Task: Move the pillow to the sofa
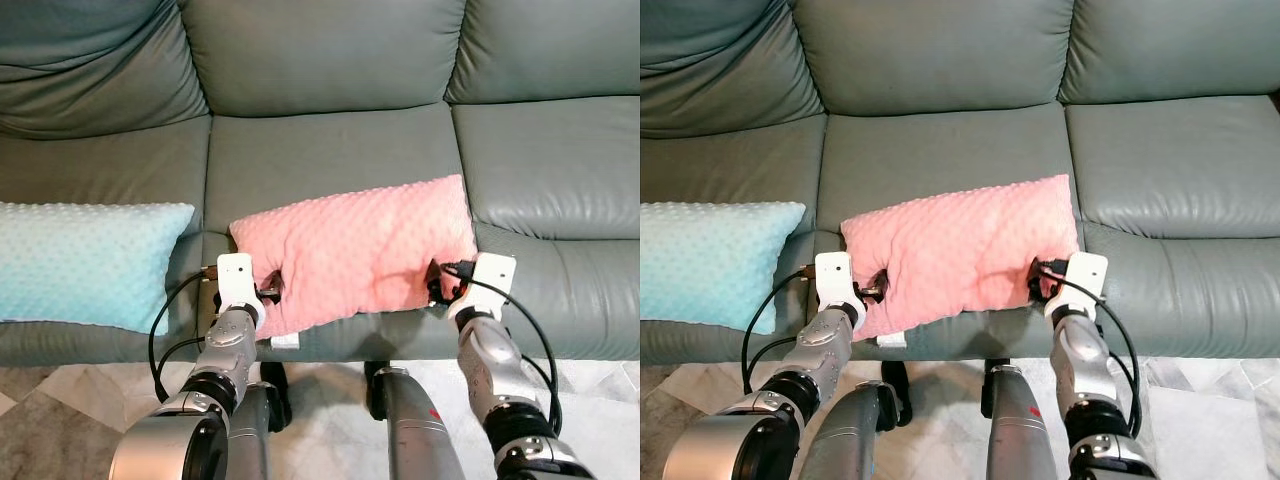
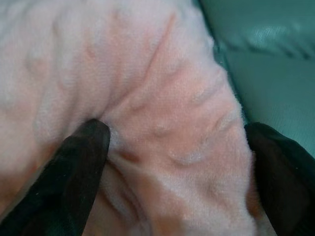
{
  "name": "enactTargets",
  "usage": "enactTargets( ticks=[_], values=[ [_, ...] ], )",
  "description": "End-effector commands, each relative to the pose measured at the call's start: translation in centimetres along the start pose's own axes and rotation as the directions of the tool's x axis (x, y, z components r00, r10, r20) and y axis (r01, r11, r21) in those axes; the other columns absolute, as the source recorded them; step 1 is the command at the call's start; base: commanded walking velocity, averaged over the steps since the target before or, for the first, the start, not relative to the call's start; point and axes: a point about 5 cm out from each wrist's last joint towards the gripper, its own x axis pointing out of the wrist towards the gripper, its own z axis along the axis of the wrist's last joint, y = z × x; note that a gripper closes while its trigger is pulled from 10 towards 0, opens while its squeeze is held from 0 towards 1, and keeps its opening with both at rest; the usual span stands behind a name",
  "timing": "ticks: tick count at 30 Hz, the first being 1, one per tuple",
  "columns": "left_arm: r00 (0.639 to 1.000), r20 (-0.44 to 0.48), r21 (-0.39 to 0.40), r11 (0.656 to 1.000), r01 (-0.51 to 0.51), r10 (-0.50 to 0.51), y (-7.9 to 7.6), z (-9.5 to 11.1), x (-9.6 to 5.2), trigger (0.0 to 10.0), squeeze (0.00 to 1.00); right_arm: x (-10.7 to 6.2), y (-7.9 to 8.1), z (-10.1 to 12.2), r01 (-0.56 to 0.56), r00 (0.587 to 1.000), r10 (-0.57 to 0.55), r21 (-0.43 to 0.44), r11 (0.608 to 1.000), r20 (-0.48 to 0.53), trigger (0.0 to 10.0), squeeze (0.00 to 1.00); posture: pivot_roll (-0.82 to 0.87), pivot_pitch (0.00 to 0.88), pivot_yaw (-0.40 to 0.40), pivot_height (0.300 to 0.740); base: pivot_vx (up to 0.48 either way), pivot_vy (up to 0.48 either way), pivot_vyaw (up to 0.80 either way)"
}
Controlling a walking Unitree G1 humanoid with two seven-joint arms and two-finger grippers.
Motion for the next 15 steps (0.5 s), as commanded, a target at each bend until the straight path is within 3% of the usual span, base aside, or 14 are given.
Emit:
enactTargets(
  ticks=[1, 10, 11, 13, 14, 15],
  values=[
    [0.997, -0.078, 0.002, 1.000, -0.021, 0.021, 0.6, -2.2, -0.7, 10.0, 1.00, -0.8, 0.2, -1.8, -0.011, 0.998, 0.011, 0.001, 1.000, -0.055, 10.0, 1.00, -0.08, 0.532, 0.088, 0.740, 0.000, 0.000, 0.00],
    [0.998, -0.050, 0.007, 1.000, -0.028, 0.029, -0.2, -1.2, -0.3, 10.0, 1.00, -1.5, 1.2, -2.7, -0.036, 0.997, 0.036, -0.004, 0.999, -0.070, 10.0, 1.00, -0.09, 0.526, 0.089, 0.740, 0.000, 0.000, 0.00],
    [0.998, -0.048, 0.006, 1.000, -0.030, 0.031, -0.3, -1.1, -0.3, 10.0, 1.00, -1.6, 1.2, -2.7, -0.038, 0.997, 0.035, -0.043, 0.998, -0.073, 10.0, 0.00, -0.08, 0.526, 0.088, 0.740, 0.000, 0.000, 0.00],
    [0.998, -0.046, 0.006, 0.999, -0.032, 0.032, -0.3, -1.1, -0.2, 10.0, 1.00, -1.6, 1.0, -2.8, -0.032, 0.997, 0.026, -0.083, 0.996, -0.074, 10.0, 0.00, -0.08, 0.526, 0.087, 0.740, 0.000, 0.000, 0.00],
    [0.998, -0.046, 0.008, 0.999, -0.034, 0.034, -0.2, -1.1, -0.2, 10.0, 0.95, -1.6, 0.9, -2.8, -0.026, 0.997, 0.019, -0.094, 0.995, -0.075, 10.0, 0.00, -0.08, 0.526, 0.087, 0.740, 0.000, 0.000, 0.00],
    [0.998, -0.047, 0.012, 0.999, -0.039, 0.040, -0.1, -1.1, -0.3, 10.0, 0.31, -1.7, 0.6, -2.8, -0.015, 0.997, 0.007, -0.116, 0.993, -0.074, 10.0, 0.00, -0.09, 0.526, 0.086, 0.740, 0.000, 0.000, 0.00]
  ],
)
